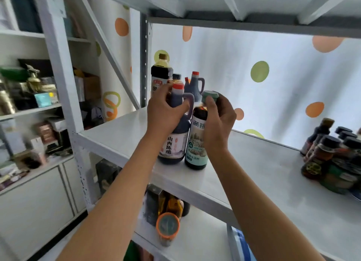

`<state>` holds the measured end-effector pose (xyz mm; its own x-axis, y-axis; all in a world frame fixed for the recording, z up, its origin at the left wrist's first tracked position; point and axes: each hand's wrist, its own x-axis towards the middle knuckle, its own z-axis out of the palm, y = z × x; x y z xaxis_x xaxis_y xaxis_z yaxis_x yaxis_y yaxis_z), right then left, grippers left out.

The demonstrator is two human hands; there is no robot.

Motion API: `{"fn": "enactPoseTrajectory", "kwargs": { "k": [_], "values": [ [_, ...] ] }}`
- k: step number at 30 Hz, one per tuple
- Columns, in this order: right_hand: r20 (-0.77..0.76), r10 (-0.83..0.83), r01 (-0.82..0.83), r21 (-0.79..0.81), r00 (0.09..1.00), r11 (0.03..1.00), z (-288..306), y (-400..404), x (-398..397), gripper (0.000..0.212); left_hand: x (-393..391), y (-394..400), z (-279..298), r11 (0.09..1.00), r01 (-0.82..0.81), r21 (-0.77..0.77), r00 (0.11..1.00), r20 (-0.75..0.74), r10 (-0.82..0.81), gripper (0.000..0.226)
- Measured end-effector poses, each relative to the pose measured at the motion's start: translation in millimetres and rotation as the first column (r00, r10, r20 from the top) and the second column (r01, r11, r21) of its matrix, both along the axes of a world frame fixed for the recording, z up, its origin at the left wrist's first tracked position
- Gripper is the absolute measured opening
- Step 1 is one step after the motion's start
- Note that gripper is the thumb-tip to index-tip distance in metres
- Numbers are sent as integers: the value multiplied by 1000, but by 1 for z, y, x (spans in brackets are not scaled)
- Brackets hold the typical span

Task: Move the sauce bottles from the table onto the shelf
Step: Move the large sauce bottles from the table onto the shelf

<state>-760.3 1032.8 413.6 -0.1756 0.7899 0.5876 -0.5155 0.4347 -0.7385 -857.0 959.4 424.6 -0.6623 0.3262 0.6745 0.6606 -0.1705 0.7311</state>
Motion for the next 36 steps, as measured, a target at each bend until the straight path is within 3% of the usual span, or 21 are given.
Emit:
{"fn": "enactPoseTrajectory", "kwargs": {
  "k": [5, 9, 11, 14, 16, 19, 22, 29, 33, 36],
  "values": [
    [18, 102, -102, -21, 995, 995, -5, 15, -2, 24, 7, 0, -35, 999, 16, 51, 998, 65, -19, 83],
    [229, 205, -203, -31, 952, 979, -8, 22, 12, 25, 12, -15, -68, 982, 188, -16, 969, 166, -183, 101],
    [385, 269, -282, -23, 883, 959, -9, 28, 28, 29, 17, -26, -87, 969, 219, -116, 960, 202, -192, 112],
    [607, 403, -453, -78, 685, 888, -15, 34, 48, 38, 21, -28, -101, 963, 27, -269, 992, 127, 7, 113],
    [713, 446, -502, -152, 541, 851, -22, 32, 55, 42, 22, -27, -98, 956, -62, -288, 990, 101, 94, 109],
    [796, 405, -490, -159, 450, 857, -39, 40, 54, 83, 16, -26, -91, 942, -109, -317, 986, 89, 144, 104],
    [810, 317, -423, -95, 493, 901, -48, 50, 42, 79, 8, -26, -86, 937, -65, -342, 977, 169, 129, 98],
    [687, 444, -448, -190, 575, 874, -53, 68, 2, 82, -16, -24, -81, 945, -39, -325, 963, 240, 122, 90],
    [648, 347, -360, -119, 678, 925, -59, 69, -26, 60, -45, -16, -76, 928, -36, -370, 965, 228, 128, 93],
    [640, 302, -316, -97, 707, 944, -61, 78, -52, 58, -70, -7, -75, 921, -62, -385, 968, 203, 150, 93]
  ]
}}
